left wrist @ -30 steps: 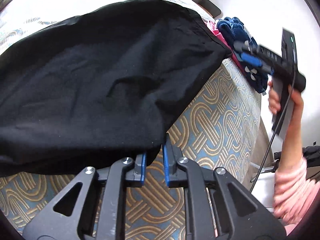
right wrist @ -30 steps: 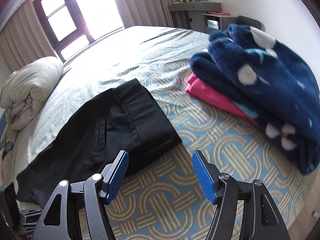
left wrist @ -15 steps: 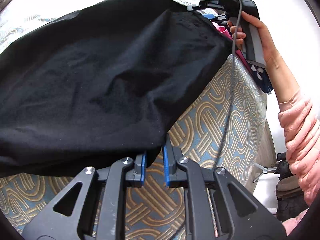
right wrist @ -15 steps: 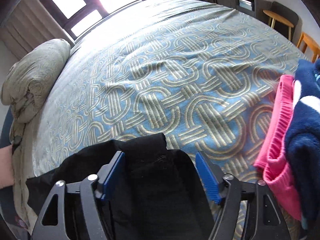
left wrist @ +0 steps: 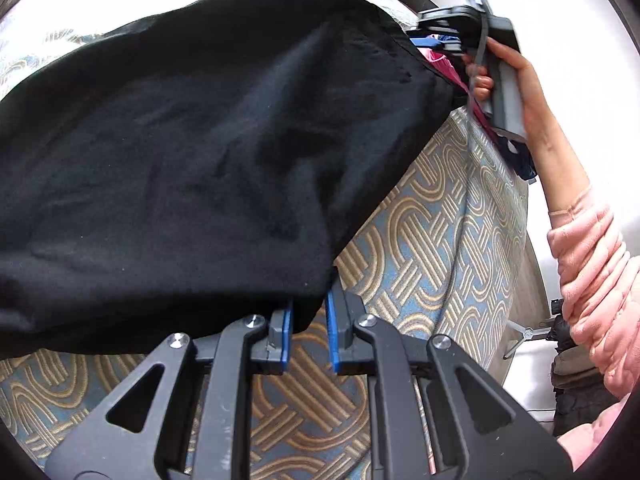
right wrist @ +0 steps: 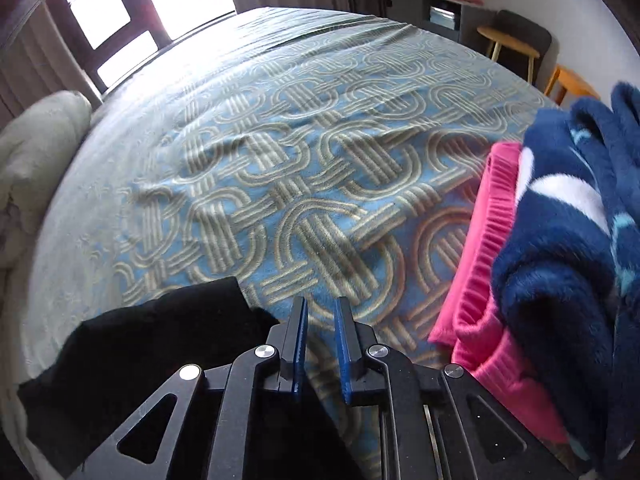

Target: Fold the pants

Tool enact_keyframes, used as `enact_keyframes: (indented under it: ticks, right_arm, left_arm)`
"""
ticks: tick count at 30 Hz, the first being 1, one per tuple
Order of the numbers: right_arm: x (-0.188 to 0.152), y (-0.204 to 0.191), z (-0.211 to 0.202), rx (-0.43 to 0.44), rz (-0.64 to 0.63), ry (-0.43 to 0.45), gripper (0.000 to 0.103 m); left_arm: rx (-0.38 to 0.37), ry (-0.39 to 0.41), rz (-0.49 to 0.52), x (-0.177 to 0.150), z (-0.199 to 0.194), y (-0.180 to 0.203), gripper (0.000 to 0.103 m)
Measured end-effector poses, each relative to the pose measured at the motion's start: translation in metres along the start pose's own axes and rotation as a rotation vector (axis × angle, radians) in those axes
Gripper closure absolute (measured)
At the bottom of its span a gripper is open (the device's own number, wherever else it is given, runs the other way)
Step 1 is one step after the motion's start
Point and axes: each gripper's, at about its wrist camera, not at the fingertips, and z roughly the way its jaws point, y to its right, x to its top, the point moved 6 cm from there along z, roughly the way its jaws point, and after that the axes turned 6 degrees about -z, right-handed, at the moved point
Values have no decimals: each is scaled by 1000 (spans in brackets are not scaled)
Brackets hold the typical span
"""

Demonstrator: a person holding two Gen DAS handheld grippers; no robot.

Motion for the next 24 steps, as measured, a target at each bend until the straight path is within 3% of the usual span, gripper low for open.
enact_keyframes:
  ticks: [3, 4, 5, 7, 10, 11, 12, 13, 14, 18, 20, 21, 22, 24]
  right_arm:
    - [-14, 17, -32, 66, 22, 51, 55]
    - [-20, 21, -42, 89, 14, 60, 39]
    - [-25, 20, -47, 114, 6, 61, 30]
    - [-45, 16, -50, 187, -29, 14, 23]
    - [-78, 2, -35, 261, -88, -114, 22]
    - [-85, -2, -29, 253, -100, -117, 31]
    - [-87, -5, -29, 196, -118, -82, 53]
    - [-86, -10, -32, 139, -133, -74, 66]
    - [-82, -13, -40, 101, -124, -54, 91]
    - [-55, -15, -87, 34, -129, 110, 95]
    - [-55, 6, -77, -136, -180, 96, 99]
    - [-60, 25, -65, -317, -201, 69, 99]
    - [-71, 43, -55, -378, -199, 27, 98]
    - [-94, 70, -41, -248, -44, -62, 98]
  left_arm:
    - [-7, -1, -3, 0, 0, 0, 88]
    - [-9, 0, -5, 0, 0, 0, 88]
    - [-9, 0, -6, 0, 0, 0, 88]
    - [-11, 0, -5, 0, -1, 0, 88]
    - [-10, -1, -17, 1, 0, -1, 88]
    - [-9, -2, -21, 1, 0, -1, 88]
    - [-6, 0, -21, 2, -1, 1, 88]
    - [-2, 5, -20, 2, -4, 3, 88]
    - [-4, 15, -11, 3, -9, 6, 88]
    - [-38, 48, 62, 2, -24, 25, 88]
    - [-11, 19, 65, -2, -13, 22, 88]
    - [-3, 2, 57, -7, -5, 20, 88]
    - [4, -16, 38, -11, 3, 16, 88]
    - [-7, -6, 16, -14, 4, 14, 88]
